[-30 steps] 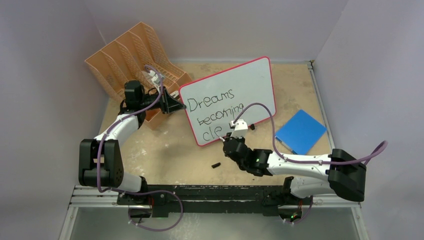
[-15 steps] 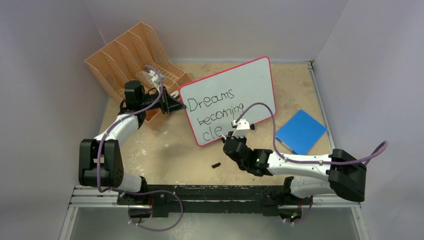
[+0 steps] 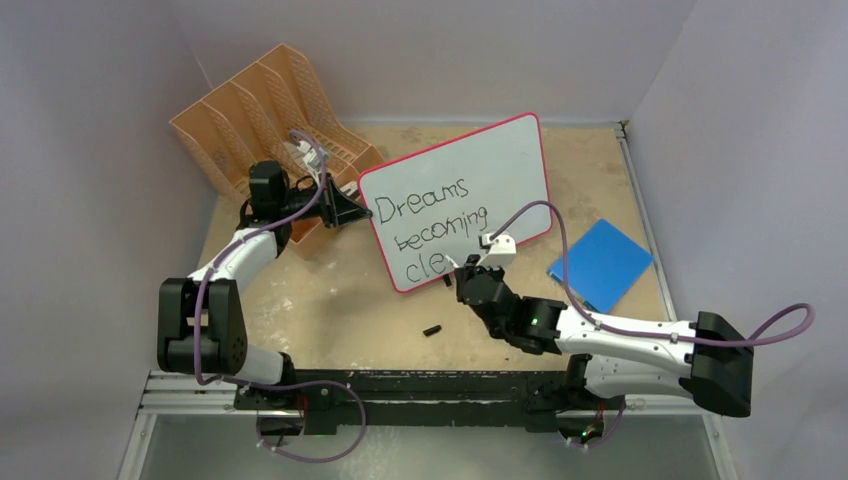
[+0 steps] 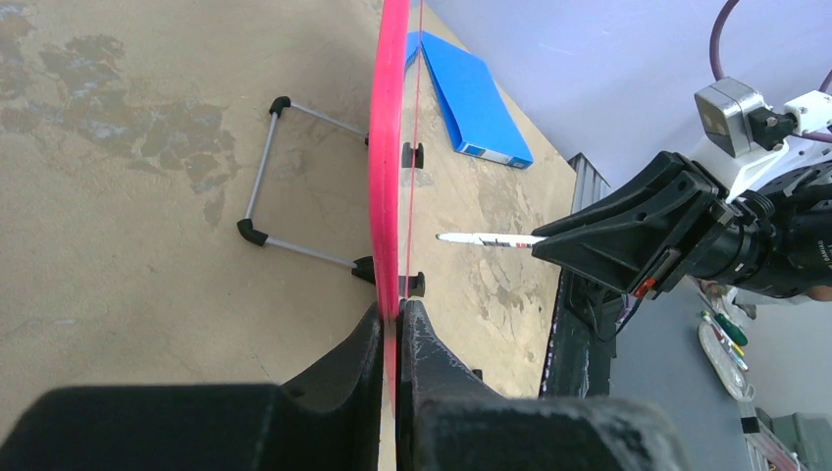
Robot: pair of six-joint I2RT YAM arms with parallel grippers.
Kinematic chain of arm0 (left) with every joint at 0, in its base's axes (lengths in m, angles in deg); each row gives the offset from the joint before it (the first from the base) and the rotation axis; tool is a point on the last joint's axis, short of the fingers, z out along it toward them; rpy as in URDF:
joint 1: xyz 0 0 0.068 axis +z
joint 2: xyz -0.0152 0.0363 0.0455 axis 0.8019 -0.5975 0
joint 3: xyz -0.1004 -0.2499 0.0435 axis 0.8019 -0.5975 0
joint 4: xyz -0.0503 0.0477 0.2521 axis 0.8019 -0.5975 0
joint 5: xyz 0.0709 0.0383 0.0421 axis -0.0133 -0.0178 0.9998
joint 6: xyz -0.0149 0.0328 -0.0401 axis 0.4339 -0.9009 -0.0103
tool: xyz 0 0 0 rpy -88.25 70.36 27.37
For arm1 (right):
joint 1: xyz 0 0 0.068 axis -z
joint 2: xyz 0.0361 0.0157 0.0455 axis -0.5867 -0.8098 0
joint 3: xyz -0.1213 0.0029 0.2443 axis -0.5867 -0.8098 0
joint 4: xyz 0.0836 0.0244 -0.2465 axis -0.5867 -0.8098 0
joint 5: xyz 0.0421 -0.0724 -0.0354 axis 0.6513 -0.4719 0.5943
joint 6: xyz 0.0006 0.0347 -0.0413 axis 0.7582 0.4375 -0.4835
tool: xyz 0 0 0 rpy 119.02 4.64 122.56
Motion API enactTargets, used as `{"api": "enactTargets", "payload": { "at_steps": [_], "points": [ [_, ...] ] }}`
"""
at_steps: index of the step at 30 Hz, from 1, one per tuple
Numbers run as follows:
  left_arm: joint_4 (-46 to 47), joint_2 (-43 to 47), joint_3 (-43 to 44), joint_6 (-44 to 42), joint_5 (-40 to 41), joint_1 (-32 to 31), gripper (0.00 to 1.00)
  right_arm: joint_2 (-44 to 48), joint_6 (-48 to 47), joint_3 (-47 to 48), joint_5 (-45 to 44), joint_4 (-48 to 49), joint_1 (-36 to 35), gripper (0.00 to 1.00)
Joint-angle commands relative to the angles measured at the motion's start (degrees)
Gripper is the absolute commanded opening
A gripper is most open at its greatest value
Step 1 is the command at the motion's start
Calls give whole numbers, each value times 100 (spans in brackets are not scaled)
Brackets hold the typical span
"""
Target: Write a sentence on the whiteboard
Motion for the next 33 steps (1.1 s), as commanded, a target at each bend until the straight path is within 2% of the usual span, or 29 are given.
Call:
{"api": "enactTargets", "payload": {
  "at_steps": [1,33],
  "points": [
    [31,125,173,-157,3,47,0,-38,46,27,-406,-133,66,0],
    [30,117,175,-141,-15,73,0,-472,-228,21,-399,401,382,0]
  ]
}}
